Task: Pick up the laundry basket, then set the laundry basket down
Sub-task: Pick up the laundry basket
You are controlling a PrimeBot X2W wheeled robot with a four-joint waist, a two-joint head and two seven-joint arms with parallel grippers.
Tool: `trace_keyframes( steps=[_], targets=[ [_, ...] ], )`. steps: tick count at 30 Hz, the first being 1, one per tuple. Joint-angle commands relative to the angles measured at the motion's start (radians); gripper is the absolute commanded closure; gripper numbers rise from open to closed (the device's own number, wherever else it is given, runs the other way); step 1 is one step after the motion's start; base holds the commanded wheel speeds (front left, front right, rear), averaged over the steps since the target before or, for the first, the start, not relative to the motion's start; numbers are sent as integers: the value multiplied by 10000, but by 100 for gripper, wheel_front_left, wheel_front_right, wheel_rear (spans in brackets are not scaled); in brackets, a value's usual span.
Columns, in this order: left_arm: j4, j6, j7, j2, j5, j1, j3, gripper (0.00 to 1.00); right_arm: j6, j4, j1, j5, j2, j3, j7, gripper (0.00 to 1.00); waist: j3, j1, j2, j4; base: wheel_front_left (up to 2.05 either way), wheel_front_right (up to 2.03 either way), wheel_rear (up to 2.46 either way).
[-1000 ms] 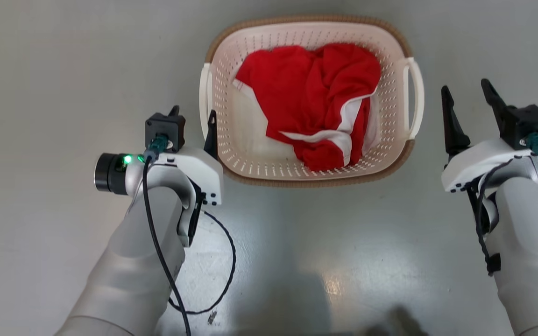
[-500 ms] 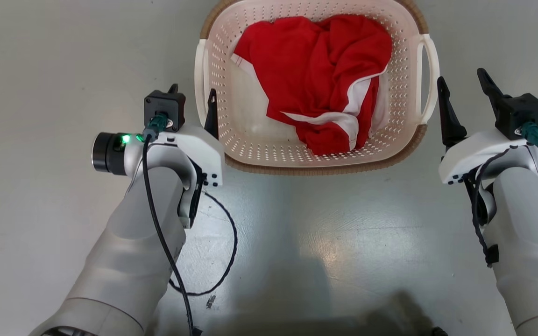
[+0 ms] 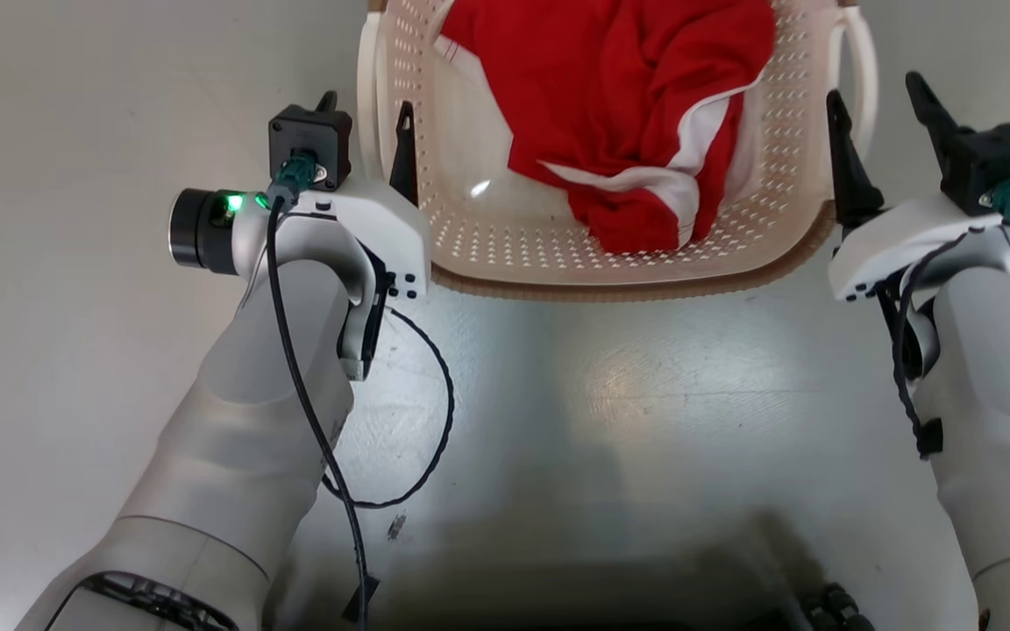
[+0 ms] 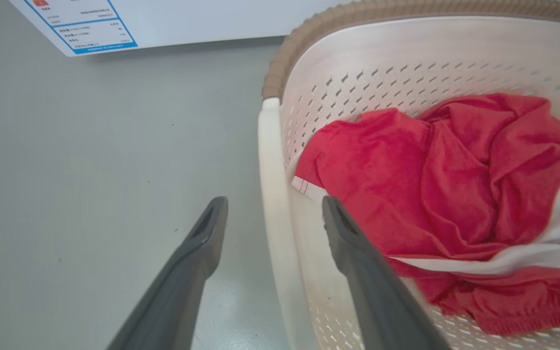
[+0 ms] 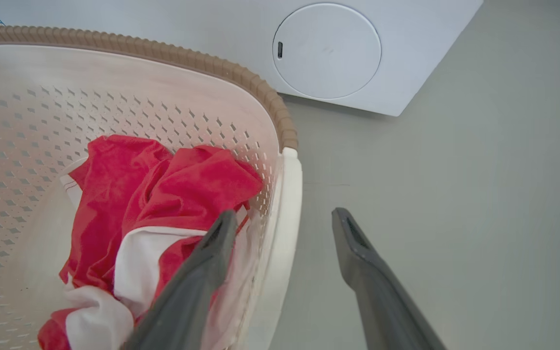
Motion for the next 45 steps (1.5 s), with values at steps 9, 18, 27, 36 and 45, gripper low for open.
trace_keyframes(
  steps=[9, 18, 27, 36, 45],
  targets=[
    [98, 195, -63, 189, -309, -446, -177, 0, 62, 300, -334, 73, 207, 128, -138, 0, 671, 0, 0, 134, 0, 0, 0],
    [735, 95, -63, 189, -652, -915, -303, 0, 62, 934, -766, 77, 360, 153, -138, 0, 876, 0, 0, 42, 0, 0, 0],
    [1312, -74, -63, 189, -955, -1275, -441, 0, 62, 1532, -1085, 87, 455, 158, -138, 0, 970, 0, 0, -43, 0, 0, 0],
    [1393, -71, -63, 189, -1133, -1471, -669, 0, 62, 1672, -1187, 115, 541, 170, -138, 0, 975, 0, 0, -52, 0, 0, 0],
    [1364, -46, -63, 189, -1268, -1424, -851, 0, 62, 1795, -1170, 172, 538, 129, -138, 0, 928, 0, 0, -13, 0, 0, 0]
  ],
)
